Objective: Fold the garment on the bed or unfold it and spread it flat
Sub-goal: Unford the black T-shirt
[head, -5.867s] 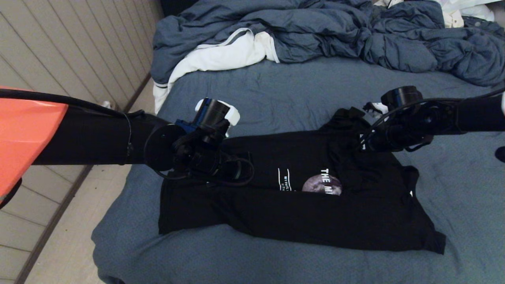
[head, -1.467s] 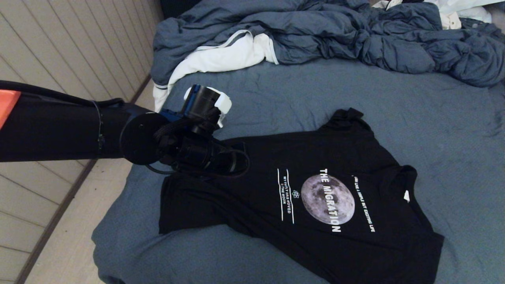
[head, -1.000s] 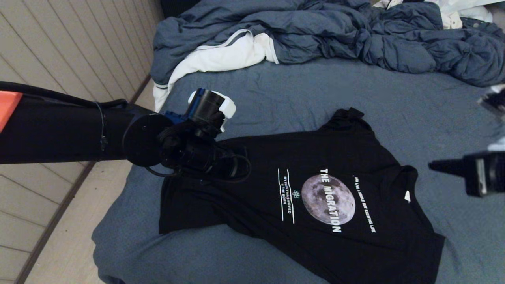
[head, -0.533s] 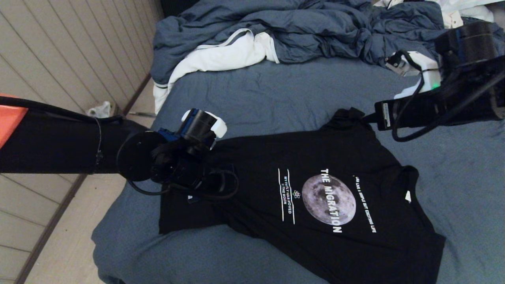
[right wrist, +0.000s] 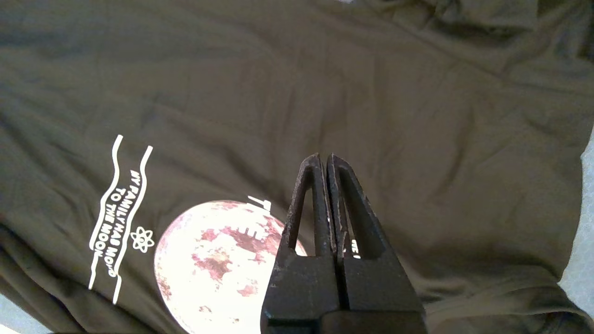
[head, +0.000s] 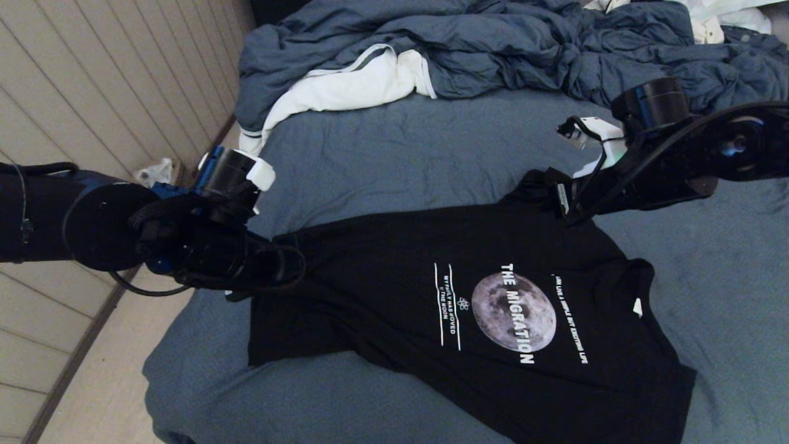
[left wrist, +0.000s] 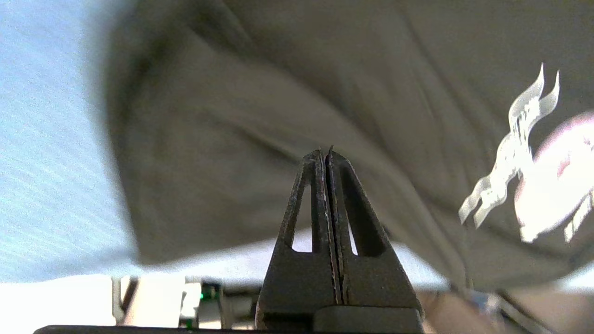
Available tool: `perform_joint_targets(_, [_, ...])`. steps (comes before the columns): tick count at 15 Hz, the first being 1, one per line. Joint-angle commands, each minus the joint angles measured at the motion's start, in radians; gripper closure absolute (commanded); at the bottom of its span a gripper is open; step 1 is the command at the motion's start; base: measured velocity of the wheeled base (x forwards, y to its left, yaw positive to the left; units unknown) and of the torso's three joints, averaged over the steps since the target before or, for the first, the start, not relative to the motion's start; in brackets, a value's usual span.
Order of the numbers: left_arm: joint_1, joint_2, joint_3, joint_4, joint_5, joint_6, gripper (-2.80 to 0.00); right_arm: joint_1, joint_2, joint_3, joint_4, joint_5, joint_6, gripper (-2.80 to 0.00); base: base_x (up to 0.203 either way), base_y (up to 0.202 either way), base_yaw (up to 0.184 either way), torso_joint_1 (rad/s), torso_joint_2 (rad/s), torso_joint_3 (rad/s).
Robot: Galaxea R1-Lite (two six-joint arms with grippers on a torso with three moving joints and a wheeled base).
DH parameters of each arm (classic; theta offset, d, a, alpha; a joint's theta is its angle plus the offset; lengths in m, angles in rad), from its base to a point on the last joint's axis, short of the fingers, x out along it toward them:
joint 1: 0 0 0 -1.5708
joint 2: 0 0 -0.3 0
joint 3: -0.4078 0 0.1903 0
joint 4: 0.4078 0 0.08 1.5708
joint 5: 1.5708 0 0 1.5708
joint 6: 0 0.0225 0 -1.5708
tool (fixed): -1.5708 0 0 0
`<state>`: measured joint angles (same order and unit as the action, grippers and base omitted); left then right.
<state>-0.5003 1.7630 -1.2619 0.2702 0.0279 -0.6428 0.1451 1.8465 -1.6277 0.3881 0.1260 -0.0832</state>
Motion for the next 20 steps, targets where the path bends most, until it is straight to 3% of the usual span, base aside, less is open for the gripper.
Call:
perform_joint_targets(1, [0.053,0.043,-0.018,-0.014,0.001,0.003,0.0,0.008,0.008,0.011,0.003,0.001,-0.003,0.0,0.0,0.0,0.0,0.0,0.0,0.0])
perform_joint_targets(7, [0.15,0.214,-0.186,-0.136,-0.003,0.058,0.0,0.011,-0.001,0.02,0.005,0.006,-0.001,0.0,0.0,0.0,0.0,0.0,0.0,0.0])
perform_joint_targets(10, [0.194,0.234,-0.186,-0.151,0.001,0.115,0.0,0.011,-0.001,0.02,0.005,0.006,-0.001,0.0,0.0,0.0,0.0,0.0,0.0,0.0])
perform_joint_targets(11, [0.199,0.233,-0.182,-0.151,0.004,0.121,-2.8,0.011,-0.001,0.02,0.003,0.006,-0.001,0.0,0.0,0.0,0.0,0.0,0.0,0.0])
perform_joint_targets(20, [0.209,0.251,-0.183,-0.195,0.003,0.129,-2.8,0.011,0.009,0.022,0.003,0.004,-0.001,0.0,0.0,0.0,0.0,0.0,0.0,0.0])
